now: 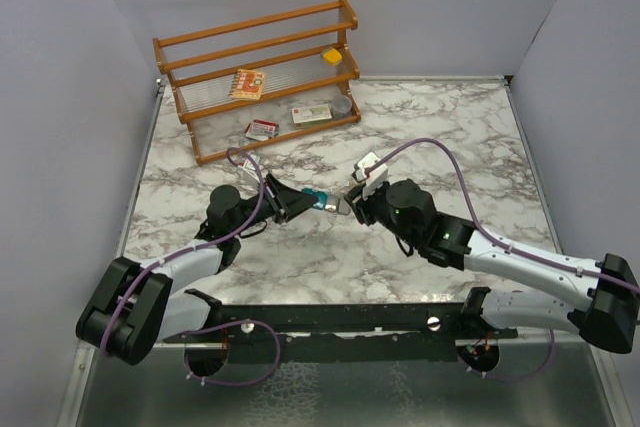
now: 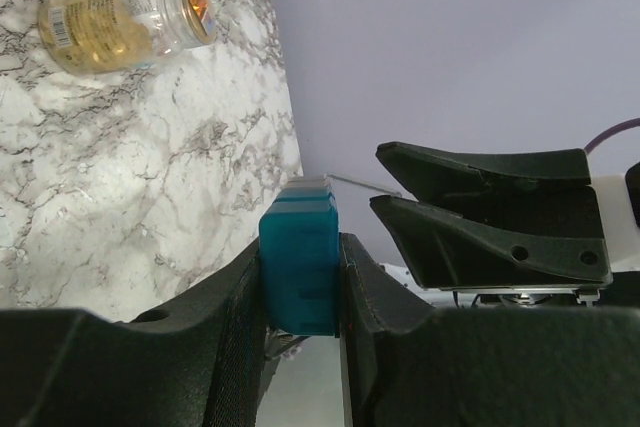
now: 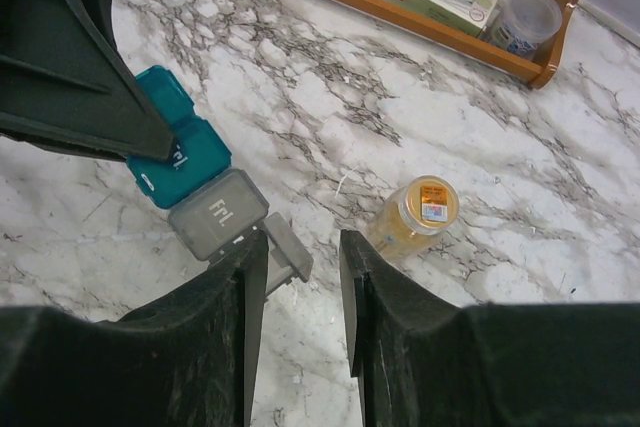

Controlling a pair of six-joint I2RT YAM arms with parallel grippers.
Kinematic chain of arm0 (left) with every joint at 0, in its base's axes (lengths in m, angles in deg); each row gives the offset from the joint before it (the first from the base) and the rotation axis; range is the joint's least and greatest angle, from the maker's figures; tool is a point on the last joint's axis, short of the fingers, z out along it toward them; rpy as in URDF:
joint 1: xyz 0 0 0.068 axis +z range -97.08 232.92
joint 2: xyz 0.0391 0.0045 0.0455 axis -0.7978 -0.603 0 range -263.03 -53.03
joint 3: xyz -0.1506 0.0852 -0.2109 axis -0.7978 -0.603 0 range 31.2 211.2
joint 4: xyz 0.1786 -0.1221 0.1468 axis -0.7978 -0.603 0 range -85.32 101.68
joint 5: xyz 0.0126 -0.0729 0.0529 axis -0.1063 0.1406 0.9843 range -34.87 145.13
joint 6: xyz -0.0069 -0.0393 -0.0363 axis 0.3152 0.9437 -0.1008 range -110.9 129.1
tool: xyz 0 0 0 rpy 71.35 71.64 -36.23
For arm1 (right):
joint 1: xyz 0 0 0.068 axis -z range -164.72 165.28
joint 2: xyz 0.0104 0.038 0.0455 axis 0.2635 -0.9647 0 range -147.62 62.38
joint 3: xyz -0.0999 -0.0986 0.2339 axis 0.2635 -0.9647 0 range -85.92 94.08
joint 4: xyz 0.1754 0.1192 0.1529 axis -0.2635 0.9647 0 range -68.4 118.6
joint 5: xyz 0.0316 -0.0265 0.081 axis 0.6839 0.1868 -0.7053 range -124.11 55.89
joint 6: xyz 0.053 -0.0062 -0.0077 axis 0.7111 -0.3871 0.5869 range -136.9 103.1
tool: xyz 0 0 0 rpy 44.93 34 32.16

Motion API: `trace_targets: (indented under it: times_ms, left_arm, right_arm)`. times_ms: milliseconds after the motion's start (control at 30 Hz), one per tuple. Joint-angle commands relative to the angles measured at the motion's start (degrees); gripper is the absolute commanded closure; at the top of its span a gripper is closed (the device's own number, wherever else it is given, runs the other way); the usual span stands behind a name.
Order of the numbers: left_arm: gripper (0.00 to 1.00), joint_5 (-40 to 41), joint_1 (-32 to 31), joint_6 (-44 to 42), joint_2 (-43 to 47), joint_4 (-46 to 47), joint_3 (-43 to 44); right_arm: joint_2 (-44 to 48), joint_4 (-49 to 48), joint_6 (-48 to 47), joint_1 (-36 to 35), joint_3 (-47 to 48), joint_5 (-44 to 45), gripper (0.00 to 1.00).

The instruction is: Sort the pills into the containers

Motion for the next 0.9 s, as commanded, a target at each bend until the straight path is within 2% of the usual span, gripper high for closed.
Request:
trace_targets:
  times_ms: [0, 200, 333, 467, 733, 833, 867]
  left_arm:
    - [0.91, -1.16, -0.07, 1.90, 1.18, 4.70, 0.38]
    - [0.90, -1.44, 0.00, 3.20, 1.12, 6.80, -0.09]
    - [0.90, -1.71, -0.06, 3.29, 1.25, 7.13, -0.53]
    - [0.90, -1.99, -0.06, 3.33, 1.32, 7.55, -1.03]
    - [0.90, -2.32, -0.07, 3.43, 1.74, 8.09, -1.58]
    - [0.90, -2.37, -0.07, 3.46, 1.76, 8.29, -1.78]
    - [0.90, -2.37, 0.01, 3.47, 1.85, 8.31, -1.85]
  right_arm:
    - [1.99, -1.13, 1.24, -0.05, -1.39, -1.57, 0.64]
    - [2.12, -1.85, 2.01, -0.05, -2.01, -2.90, 0.63]
    - [2.75, -3.10, 2.56, -0.04, -2.52, -3.85, 0.71]
    - [2.75, -4.10, 2.95, -0.04, -2.38, -4.75, 0.67]
    - [2.21, -4.39, 2.45, -0.05, -1.34, -4.83, 0.67]
    - [1.85, -4.13, 1.97, -0.02, -1.06, -4.69, 0.74]
    - [1.83, -4.13, 1.78, -0.05, -1.04, -4.80, 0.81]
